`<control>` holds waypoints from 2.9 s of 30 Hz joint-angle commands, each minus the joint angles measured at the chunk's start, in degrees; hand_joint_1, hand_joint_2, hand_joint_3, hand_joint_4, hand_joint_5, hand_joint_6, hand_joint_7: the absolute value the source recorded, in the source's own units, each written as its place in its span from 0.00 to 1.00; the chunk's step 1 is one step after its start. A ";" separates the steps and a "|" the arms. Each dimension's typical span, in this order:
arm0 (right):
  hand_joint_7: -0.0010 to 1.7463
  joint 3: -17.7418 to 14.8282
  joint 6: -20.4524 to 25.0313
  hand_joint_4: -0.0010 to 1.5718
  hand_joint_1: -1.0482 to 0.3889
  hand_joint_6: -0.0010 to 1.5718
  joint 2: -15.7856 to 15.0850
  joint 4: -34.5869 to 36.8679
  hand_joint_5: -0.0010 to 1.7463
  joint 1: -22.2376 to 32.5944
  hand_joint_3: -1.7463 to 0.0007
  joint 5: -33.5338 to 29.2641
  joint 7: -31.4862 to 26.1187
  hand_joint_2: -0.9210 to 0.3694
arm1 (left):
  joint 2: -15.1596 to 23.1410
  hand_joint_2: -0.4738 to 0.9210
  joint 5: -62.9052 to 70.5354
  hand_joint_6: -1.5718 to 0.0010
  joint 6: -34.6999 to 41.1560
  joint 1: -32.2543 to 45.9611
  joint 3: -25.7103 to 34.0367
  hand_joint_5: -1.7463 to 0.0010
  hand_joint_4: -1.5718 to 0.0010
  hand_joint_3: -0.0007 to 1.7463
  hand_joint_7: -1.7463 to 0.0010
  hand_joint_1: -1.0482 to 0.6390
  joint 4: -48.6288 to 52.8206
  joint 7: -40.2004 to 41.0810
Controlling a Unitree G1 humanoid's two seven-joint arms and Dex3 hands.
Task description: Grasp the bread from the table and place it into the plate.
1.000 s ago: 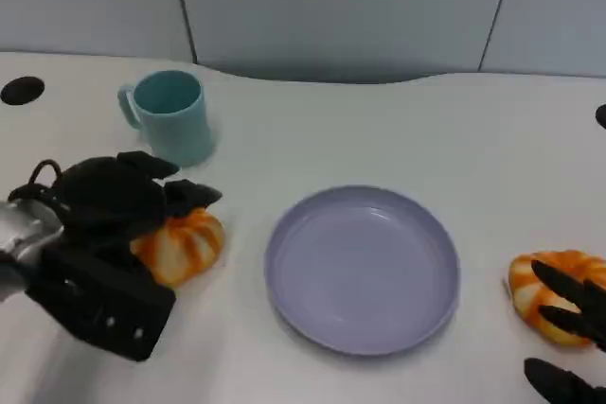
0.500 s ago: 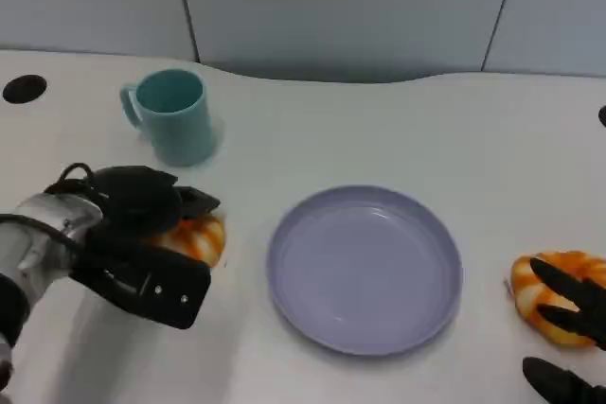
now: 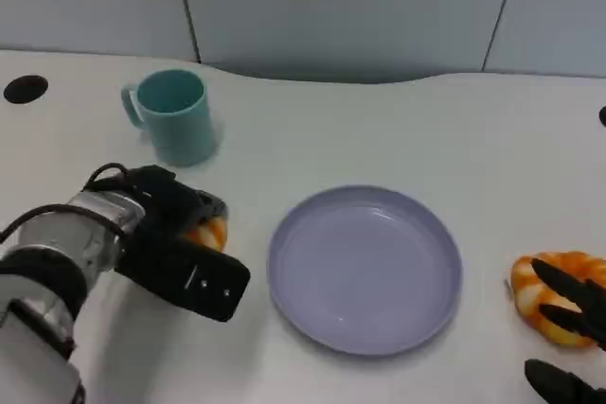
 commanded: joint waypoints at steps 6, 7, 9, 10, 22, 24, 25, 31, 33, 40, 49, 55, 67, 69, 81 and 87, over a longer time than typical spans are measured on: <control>0.00 -1.12 -2.15 0.52 0.47 0.39 -0.36 -1.03 0.02 0.76 0.82 -0.86 -2.32 0.00 | -1.26 1.00 -0.35 0.85 1.24 0.54 -2.11 0.11 1.00 0.24 0.98 0.19 3.47 4.11; 0.00 -1.18 -2.14 0.51 0.47 0.39 -0.34 -1.18 0.02 0.83 0.82 -0.95 -2.44 0.00 | -1.42 1.00 -0.38 0.84 1.67 0.56 -2.16 0.11 1.00 0.24 0.98 0.19 3.63 4.65; 0.00 -1.20 -1.39 0.50 0.47 0.39 -0.14 -2.07 0.01 1.23 0.81 -0.60 -2.20 0.00 | -1.66 1.00 -0.66 0.82 2.71 0.54 -1.96 0.05 1.00 0.22 0.96 0.22 4.02 5.56; 0.00 -1.19 -1.14 0.50 0.46 0.39 -0.08 -2.34 0.01 1.35 0.81 -0.49 -2.12 0.00 | -1.72 1.00 -0.78 0.81 2.99 0.53 -1.93 0.04 1.00 0.22 0.96 0.23 4.14 5.79; 0.00 -1.78 -1.62 0.55 0.47 0.38 -0.20 -3.05 0.03 1.83 0.80 -0.24 -2.21 0.00 | -1.17 0.91 -7.52 0.90 1.75 0.33 3.26 0.00 0.77 0.01 0.00 0.50 5.07 4.79; 0.00 -1.86 -1.65 0.56 0.47 0.38 -0.09 -3.08 0.03 1.68 0.80 0.31 -2.02 0.00 | -1.14 0.91 -8.42 0.84 1.76 0.19 3.96 0.00 0.72 0.01 0.00 0.52 5.20 4.31; 0.00 -1.90 -1.63 0.56 0.47 0.38 0.00 -3.14 0.03 1.58 0.81 0.71 -1.90 0.00 | -1.16 0.92 -9.19 0.71 1.82 0.07 4.67 0.00 0.62 0.01 0.00 0.54 5.29 3.77; 0.00 -2.32 -1.67 0.53 0.49 0.38 -0.12 -3.17 0.02 1.08 0.81 0.41 -2.22 0.00 | -1.11 0.92 -13.16 0.38 0.81 0.32 8.50 0.00 0.32 0.01 0.00 0.59 5.34 1.72; 0.00 -2.44 -1.60 0.54 0.49 0.38 -0.16 -3.28 0.02 1.01 0.81 0.56 -2.07 0.00 | -1.12 0.93 -12.90 0.35 0.52 0.46 8.54 0.00 0.30 0.01 0.00 0.59 5.33 2.53; 0.00 -2.85 -2.34 0.54 0.50 0.38 -0.34 -2.88 0.02 0.56 0.81 0.25 -2.42 0.00 | -0.90 0.90 -11.21 0.23 -1.02 1.23 7.45 0.00 0.17 0.00 0.00 0.57 5.41 8.42; 0.00 -2.91 -1.86 0.53 0.50 0.38 -0.24 -3.01 0.01 0.27 0.81 0.19 -2.26 0.00 | -0.71 0.52 -12.57 0.17 -2.59 2.07 8.78 0.00 0.09 0.77 0.00 0.43 5.32 10.50; 0.00 -2.84 -1.74 0.54 0.51 0.39 -0.02 -3.04 0.02 0.21 0.82 -0.15 -2.54 0.00 | -0.56 0.41 -15.89 0.23 -3.08 2.23 12.13 0.00 0.16 0.90 0.00 0.44 5.12 7.34; 0.00 -2.59 -1.11 0.54 0.50 0.39 0.48 -3.01 0.01 -0.01 0.82 -0.08 -2.34 0.00 | 2.10 0.34 -21.93 0.28 -6.93 1.99 17.83 0.00 0.21 0.79 0.00 0.45 3.39 0.71; 0.00 -2.59 -1.07 0.54 0.50 0.39 0.50 -2.96 0.01 -0.09 0.82 -0.19 -2.39 0.00 | 2.85 0.36 -23.19 0.26 -8.24 1.98 19.03 0.00 0.19 0.78 0.00 0.42 2.80 0.03; 0.00 -2.15 -0.56 0.54 0.49 0.39 0.76 -2.76 0.01 -0.49 0.82 -0.05 -2.13 0.00 | 6.45 0.55 -27.51 0.40 -17.64 0.89 23.37 0.00 0.31 0.62 0.00 0.43 -0.34 -3.46; 0.00 -2.15 -0.87 0.55 0.49 0.38 0.31 -2.27 0.02 -0.72 0.82 -0.12 -2.11 0.00 | 5.45 0.71 -30.83 0.52 -22.30 0.40 24.88 0.00 0.41 0.42 0.00 0.43 -2.42 -10.14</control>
